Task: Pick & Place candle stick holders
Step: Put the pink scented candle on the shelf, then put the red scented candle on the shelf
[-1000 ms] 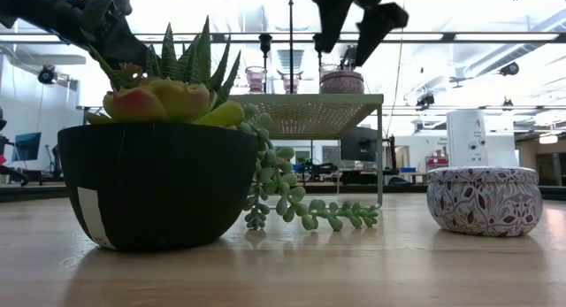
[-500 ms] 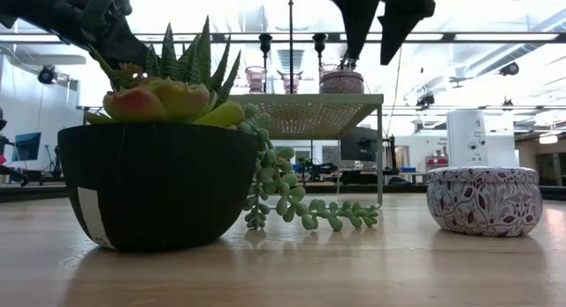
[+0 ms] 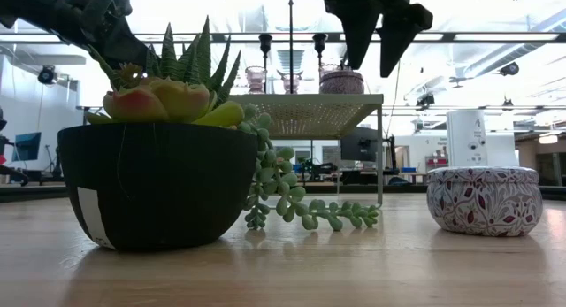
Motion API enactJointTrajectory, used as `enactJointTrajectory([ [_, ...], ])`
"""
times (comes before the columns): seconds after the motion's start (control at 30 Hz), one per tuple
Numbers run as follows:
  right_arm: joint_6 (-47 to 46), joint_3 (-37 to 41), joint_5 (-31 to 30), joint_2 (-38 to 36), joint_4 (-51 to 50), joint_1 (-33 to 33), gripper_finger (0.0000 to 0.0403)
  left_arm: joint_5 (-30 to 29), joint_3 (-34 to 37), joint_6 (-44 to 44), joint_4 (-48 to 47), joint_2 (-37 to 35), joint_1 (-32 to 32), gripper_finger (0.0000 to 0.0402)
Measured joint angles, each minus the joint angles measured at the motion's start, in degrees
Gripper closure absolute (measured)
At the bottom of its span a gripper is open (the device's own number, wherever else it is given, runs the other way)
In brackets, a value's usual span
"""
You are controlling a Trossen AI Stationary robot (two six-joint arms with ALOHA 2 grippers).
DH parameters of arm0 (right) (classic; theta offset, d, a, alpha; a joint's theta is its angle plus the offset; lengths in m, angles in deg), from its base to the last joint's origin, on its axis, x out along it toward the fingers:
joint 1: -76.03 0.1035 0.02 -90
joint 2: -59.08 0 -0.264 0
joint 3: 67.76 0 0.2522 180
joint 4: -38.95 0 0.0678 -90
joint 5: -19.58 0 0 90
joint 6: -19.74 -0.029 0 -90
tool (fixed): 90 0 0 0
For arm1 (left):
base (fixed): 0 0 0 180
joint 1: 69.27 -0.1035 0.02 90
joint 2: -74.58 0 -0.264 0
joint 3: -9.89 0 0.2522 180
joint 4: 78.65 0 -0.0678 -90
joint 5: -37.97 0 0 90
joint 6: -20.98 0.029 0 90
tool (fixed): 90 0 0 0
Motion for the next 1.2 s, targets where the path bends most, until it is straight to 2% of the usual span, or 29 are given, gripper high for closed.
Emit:
enactJointTrajectory([
  [0.27, 2.20, 1.84, 0.51, 0.00, 3.18, -0.50, 0.0125, 0.00, 0.00, 0.00, 0.00, 0.00, 0.00, 0.0186],
  [0.6, 4.91, 2.89, -3.58, 0.02, 6.44, -0.50, 0.0181, 0.00, 0.00, 0.00, 0.00, 0.00, -0.02, 0.0186],
  [0.9, 5.45, 2.89, -7.30, 0.02, 7.21, -0.50, 0.0193, 0.00, 0.00, -0.01, -0.01, -0.02, -0.02, 0.0186],
  [1.2, 0.83, 2.74, -4.86, -1.60, 3.95, 0.94, 0.0193, 0.00, 0.00, -0.01, 0.00, 0.00, -0.02, 0.0186],
])
